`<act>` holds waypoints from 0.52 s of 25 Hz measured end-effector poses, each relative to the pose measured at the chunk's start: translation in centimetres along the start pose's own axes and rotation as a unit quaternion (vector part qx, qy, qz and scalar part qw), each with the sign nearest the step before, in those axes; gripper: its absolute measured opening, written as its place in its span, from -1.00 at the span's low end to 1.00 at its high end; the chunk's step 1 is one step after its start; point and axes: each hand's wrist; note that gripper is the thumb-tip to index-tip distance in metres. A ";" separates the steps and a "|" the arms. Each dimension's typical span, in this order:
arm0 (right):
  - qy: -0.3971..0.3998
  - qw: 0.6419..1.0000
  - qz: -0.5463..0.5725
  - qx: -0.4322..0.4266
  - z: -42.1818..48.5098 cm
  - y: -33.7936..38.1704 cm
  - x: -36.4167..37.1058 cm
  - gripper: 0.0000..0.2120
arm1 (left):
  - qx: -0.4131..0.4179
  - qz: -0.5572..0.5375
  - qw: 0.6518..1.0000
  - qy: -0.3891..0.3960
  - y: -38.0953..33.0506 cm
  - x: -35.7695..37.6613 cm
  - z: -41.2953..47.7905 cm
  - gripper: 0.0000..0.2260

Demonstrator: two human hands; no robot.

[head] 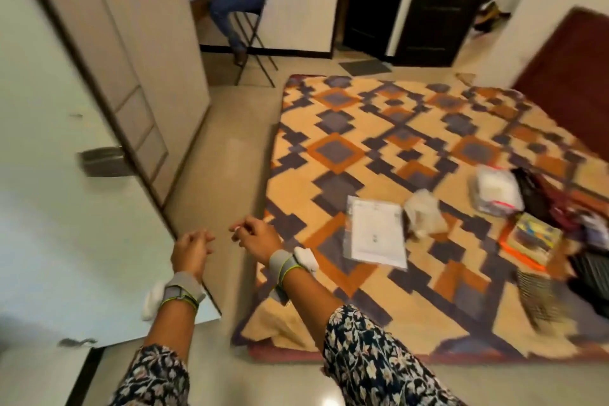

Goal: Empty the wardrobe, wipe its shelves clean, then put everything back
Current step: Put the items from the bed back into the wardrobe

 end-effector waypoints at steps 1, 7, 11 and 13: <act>-0.007 1.000 0.003 0.016 -0.8 -1.8 -2.1 -0.78 | -0.001 0.015 1.000 0.023 0.3 3.1 -0.9 -0.83; -0.134 0.985 0.021 0.110 -7.8 -11.8 -18.6 -0.80 | -0.012 0.133 0.972 0.193 3.1 23.4 -7.9 -0.85; -0.203 0.965 0.032 0.165 -11.1 -17.2 -25.4 -0.85 | -0.023 0.200 0.952 0.229 4.6 31.7 -8.6 -0.85; -0.231 0.952 0.034 0.197 -11.8 -19.1 -28.0 -0.86 | -0.029 0.231 0.943 0.240 5.0 35.0 -8.8 -0.85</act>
Point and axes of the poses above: each hand's wrist, its own z-axis towards the middle knuckle, its own x-axis out of the palm, y = z × x, and after that the axes turned 13 degrees about -x, right-handed
